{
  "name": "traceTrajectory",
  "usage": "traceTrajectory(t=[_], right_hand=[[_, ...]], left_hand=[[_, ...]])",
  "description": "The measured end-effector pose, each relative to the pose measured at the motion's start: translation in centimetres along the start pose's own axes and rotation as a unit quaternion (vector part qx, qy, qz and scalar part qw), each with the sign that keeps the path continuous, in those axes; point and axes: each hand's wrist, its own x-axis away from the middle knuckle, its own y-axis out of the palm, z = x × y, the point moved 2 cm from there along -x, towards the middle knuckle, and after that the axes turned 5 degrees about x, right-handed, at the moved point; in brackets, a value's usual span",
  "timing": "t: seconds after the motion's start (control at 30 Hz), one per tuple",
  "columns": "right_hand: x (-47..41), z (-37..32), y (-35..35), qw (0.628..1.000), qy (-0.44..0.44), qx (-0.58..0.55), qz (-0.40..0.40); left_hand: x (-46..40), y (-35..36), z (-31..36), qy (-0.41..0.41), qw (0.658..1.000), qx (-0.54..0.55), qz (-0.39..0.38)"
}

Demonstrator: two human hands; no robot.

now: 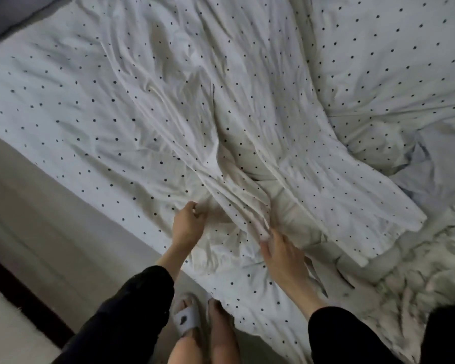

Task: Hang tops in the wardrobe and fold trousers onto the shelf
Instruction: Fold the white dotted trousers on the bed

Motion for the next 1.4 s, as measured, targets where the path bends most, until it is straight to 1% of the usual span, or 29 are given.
traceTrajectory(t=[0.07, 0.1, 0.17, 0.23, 0.3, 0.37, 0.4, 0.43, 0.5, 0.6, 0.67, 0.7, 0.77, 0.8, 0.83, 0.87, 0.9, 0.93, 1.0, 1.03, 1.07, 1.13, 1.2, 1.27, 1.33, 1.4], right_hand=[[1.9, 0.2, 0.6, 1.000, 0.021, -0.004, -0.005], [2.6, 0.0, 1.1, 0.999, 0.034, -0.027, -0.016], [3.3, -0.5, 1.5, 0.991, 0.060, -0.114, -0.025], [2.0, -0.8, 1.9, 0.973, 0.098, -0.209, -0.032], [0.6, -1.2, 2.1, 0.958, 0.125, -0.254, -0.037], [0.0, -1.4, 2.3, 0.961, 0.118, -0.249, 0.004], [0.1, -1.6, 2.2, 0.956, 0.119, -0.266, 0.026], [0.3, -1.7, 2.2, 0.949, 0.117, -0.289, 0.038], [2.2, -1.2, 1.8, 0.925, 0.109, -0.363, 0.041], [5.9, -0.4, 0.5, 0.890, 0.071, -0.451, 0.004], [7.6, 0.1, 0.0, 0.883, 0.042, -0.466, -0.027], [8.3, 0.3, -0.3, 0.881, 0.031, -0.471, -0.035], [9.2, 0.8, -1.3, 0.883, 0.013, -0.469, -0.029], [9.2, 1.1, -1.6, 0.887, 0.007, -0.461, -0.026], [9.1, 1.6, -1.7, 0.891, 0.007, -0.453, -0.029], [8.7, 2.2, -1.7, 0.896, 0.009, -0.442, -0.039], [8.3, 2.7, -1.4, 0.902, 0.016, -0.429, -0.048], [7.8, 3.3, -0.9, 0.909, 0.021, -0.411, -0.063], [7.1, 4.4, 0.2, 0.927, 0.027, -0.362, -0.096], [7.0, 4.8, 0.6, 0.932, 0.032, -0.342, -0.117], [6.9, 5.2, 1.0, 0.933, 0.037, -0.331, -0.137], [6.8, 5.4, 1.8, 0.925, 0.041, -0.335, -0.175], [6.5, 5.2, 2.8, 0.906, 0.054, -0.355, -0.223], [6.6, 4.7, 3.7, 0.877, 0.065, -0.398, -0.263], [6.5, 4.2, 4.6, 0.841, 0.068, -0.444, -0.300], [6.4, 4.0, 5.3, 0.821, 0.072, -0.466, -0.321]], left_hand=[[2.1, 0.3, -0.9, -0.017, 1.000, -0.003, 0.010], [3.2, 0.5, -1.4, -0.019, 1.000, -0.005, 0.019], [5.2, 0.9, -2.4, -0.001, 1.000, 0.002, 0.029], [6.1, 1.3, -3.4, 0.021, 0.999, 0.014, 0.023], [6.5, 1.6, -4.0, 0.051, 0.998, 0.010, 0.026], [7.2, 1.6, -4.5, 0.093, 0.995, 0.000, 0.034], [7.6, 1.6, -4.5, 0.120, 0.992, -0.015, 0.034], [8.0, 1.7, -4.6, 0.145, 0.988, -0.046, 0.027], [9.2, 2.4, -4.7, 0.176, 0.973, -0.147, -0.015], [11.1, 4.3, -4.8, 0.186, 0.942, -0.270, -0.071], [11.9, 5.6, -4.8, 0.199, 0.929, -0.305, -0.064], [12.3, 6.2, -4.7, 0.217, 0.931, -0.288, -0.049], [13.4, 6.9, -4.3, 0.227, 0.956, -0.187, -0.018], [14.0, 7.1, -4.3, 0.193, 0.973, -0.121, -0.020], [14.6, 7.3, -4.4, 0.139, 0.989, -0.045, -0.036], [15.5, 7.4, -4.5, 0.075, 0.995, 0.041, -0.045], [16.0, 7.3, -4.9, 0.009, 0.990, 0.137, -0.041], [16.8, 7.2, -5.2, -0.060, 0.970, 0.233, -0.026], [17.7, 7.3, -6.1, -0.166, 0.909, 0.383, -0.016], [18.0, 7.4, -6.7, -0.199, 0.881, 0.429, -0.015], [18.3, 7.5, -7.2, -0.219, 0.862, 0.457, -0.017], [18.6, 7.6, -8.0, -0.236, 0.840, 0.488, -0.029], [19.1, 7.9, -8.3, -0.238, 0.818, 0.521, -0.062], [19.6, 8.1, -8.3, -0.232, 0.783, 0.568, -0.101], [20.1, 8.3, -8.4, -0.229, 0.740, 0.622, -0.115], [20.5, 8.5, -8.5, -0.227, 0.714, 0.649, -0.130]])
